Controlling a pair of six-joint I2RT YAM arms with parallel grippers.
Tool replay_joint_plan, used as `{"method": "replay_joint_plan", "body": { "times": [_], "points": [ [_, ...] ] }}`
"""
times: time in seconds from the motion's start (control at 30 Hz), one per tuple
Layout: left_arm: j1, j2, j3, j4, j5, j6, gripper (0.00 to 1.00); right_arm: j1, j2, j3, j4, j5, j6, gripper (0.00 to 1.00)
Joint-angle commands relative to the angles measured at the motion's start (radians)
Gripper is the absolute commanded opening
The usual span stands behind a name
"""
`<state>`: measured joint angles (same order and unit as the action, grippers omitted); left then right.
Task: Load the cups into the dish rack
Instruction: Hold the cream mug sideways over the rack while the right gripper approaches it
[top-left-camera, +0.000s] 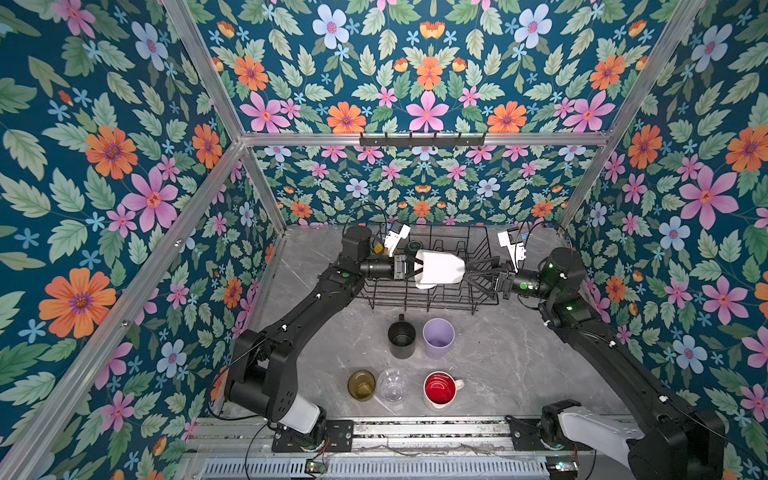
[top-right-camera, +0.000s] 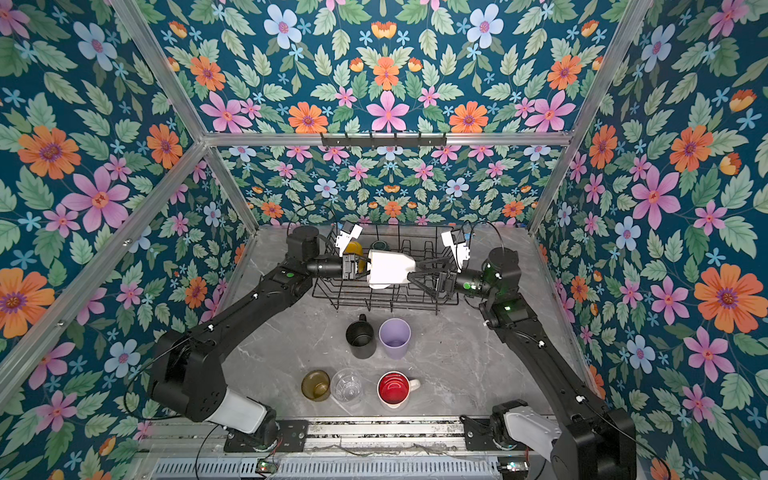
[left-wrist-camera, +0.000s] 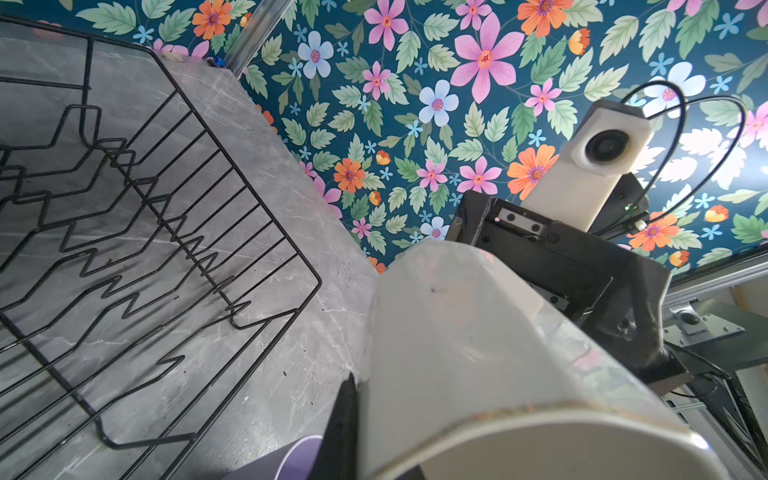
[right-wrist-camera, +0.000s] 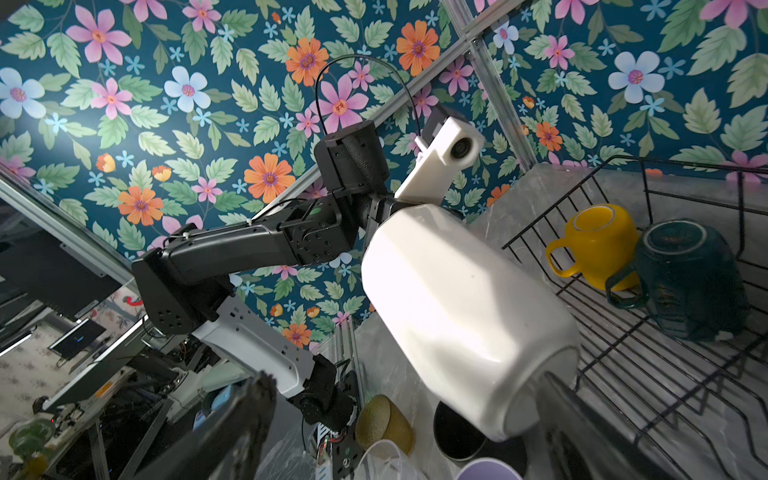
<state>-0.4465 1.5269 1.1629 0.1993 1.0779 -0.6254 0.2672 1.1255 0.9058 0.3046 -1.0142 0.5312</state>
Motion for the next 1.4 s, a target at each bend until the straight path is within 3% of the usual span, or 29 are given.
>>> {"method": "replay_joint_plan", "body": {
  "times": [0.0, 0.77, 1.1, 1.37],
  "points": [
    [-0.012, 0.001, 0.012, 0.124, 0.061, -0.03, 0.0, 0.013, 0.025, 0.017, -0.009, -0.011, -0.055, 0.97],
    [-0.054, 0.006, 0.001, 0.223, 0.141, -0.073, 0.0, 0.063, 0.135, 0.053, 0.05, -0.026, -0.024, 0.96],
    [-0.038, 0.006, 0.001, 0.215, 0.109, -0.073, 0.0, 0.06, -0.011, 0.044, -0.19, 0.168, -0.111, 0.96],
    [-0.027, 0.01, 0.003, 0.241, 0.116, -0.093, 0.0, 0.007, -0.108, 0.016, -0.26, 0.176, -0.111, 0.97]
  ]
}}
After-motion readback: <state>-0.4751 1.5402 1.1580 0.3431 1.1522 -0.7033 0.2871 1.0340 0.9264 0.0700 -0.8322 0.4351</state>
